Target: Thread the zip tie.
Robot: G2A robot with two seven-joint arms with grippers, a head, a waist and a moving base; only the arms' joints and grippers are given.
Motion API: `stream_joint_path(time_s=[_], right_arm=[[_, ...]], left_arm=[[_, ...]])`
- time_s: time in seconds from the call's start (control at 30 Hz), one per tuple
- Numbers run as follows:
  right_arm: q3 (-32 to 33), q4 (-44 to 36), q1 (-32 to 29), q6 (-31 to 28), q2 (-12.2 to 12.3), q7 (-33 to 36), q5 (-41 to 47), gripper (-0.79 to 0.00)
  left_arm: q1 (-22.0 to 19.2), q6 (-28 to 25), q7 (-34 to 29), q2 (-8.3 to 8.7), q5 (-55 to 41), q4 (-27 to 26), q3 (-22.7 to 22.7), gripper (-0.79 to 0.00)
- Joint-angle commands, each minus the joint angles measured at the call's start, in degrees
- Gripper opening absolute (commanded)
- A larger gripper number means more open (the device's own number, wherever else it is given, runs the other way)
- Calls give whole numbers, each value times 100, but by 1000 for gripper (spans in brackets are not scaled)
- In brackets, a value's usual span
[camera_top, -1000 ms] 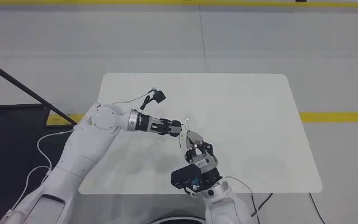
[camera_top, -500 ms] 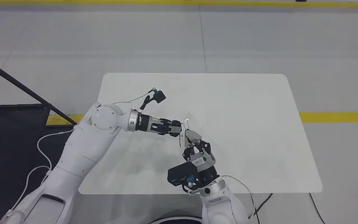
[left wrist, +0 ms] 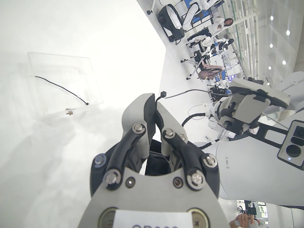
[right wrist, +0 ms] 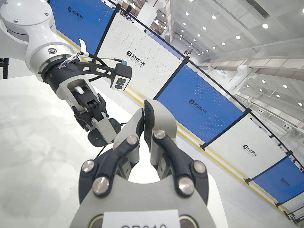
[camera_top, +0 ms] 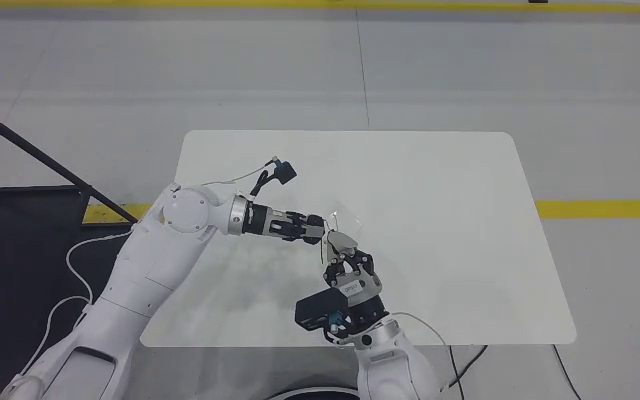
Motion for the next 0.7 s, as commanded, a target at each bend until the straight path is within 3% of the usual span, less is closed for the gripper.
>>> stream_joint_path(time_s=[0.0,0.67], right_arm=[[-29,25,26,67,-2,84,-46,-785],[-96,38,72,223,46,118,-23,-785]], left_arm=[[0,0,0,0,0,0,0,-785],[0,0,0,0,0,0,0,-785]])
